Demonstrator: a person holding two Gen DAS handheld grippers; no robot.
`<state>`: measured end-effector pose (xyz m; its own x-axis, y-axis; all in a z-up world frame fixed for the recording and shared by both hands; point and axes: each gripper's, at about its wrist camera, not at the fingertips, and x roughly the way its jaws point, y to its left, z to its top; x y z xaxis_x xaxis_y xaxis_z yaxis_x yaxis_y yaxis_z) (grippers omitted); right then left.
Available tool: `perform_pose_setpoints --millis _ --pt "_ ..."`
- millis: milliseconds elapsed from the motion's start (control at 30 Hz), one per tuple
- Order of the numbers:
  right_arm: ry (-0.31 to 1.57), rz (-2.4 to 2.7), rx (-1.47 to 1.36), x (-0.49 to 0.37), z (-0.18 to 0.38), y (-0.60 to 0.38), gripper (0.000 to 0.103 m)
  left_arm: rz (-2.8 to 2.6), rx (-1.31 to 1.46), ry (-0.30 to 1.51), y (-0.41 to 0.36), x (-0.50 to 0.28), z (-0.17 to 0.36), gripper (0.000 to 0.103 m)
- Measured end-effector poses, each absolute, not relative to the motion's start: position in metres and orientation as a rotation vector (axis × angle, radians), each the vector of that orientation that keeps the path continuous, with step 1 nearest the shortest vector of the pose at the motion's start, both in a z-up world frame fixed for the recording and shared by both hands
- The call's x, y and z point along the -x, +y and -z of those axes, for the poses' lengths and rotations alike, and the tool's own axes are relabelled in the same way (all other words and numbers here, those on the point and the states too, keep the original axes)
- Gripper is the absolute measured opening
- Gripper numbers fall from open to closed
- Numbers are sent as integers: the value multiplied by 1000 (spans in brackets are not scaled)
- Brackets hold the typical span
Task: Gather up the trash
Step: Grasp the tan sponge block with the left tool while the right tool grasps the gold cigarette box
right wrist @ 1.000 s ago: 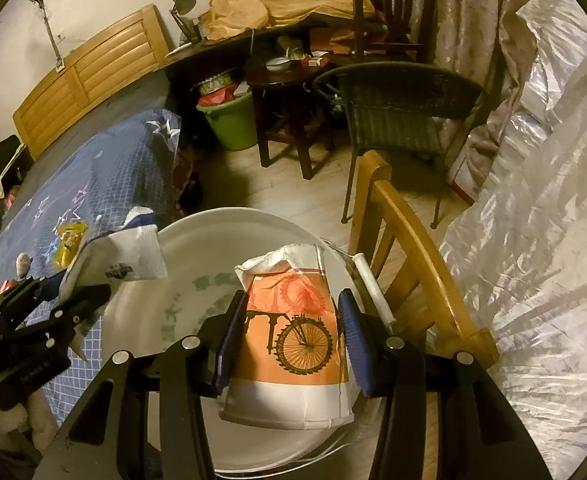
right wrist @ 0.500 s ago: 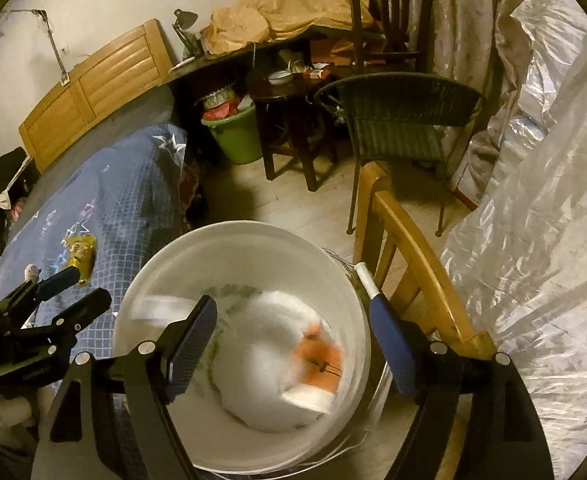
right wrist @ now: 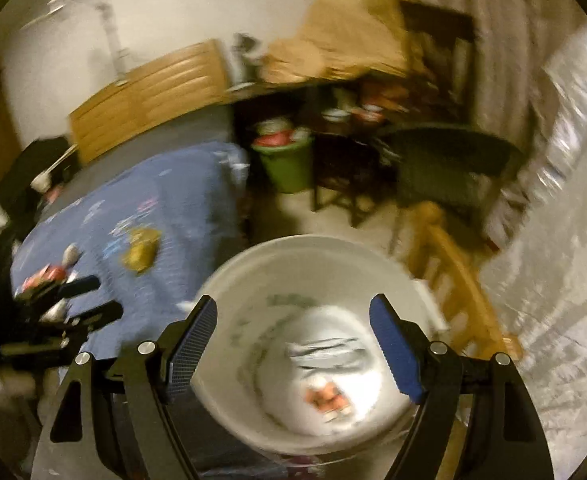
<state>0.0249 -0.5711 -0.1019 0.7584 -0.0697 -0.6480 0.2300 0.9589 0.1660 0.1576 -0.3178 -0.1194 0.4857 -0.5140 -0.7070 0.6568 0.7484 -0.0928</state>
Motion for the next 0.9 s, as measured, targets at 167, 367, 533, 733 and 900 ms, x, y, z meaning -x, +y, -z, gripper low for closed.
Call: perform_pose_setpoints --millis 167,367,533,733,900 --pt "712 -26 -112 -39 114 -478 79 612 -134 818 -224 -153 130 82" --pt "797 -243 12 -70 144 -377 79 448 -88 820 -109 -133 139 82" --pt "829 -439 170 -89 160 -296 79 270 32 817 1 -126 142 82" --pt "881 -633 385 -131 168 -207 81 159 88 827 64 -123 155 86" --pt "929 -702 513 -177 181 -161 82 167 94 865 76 -131 174 86"
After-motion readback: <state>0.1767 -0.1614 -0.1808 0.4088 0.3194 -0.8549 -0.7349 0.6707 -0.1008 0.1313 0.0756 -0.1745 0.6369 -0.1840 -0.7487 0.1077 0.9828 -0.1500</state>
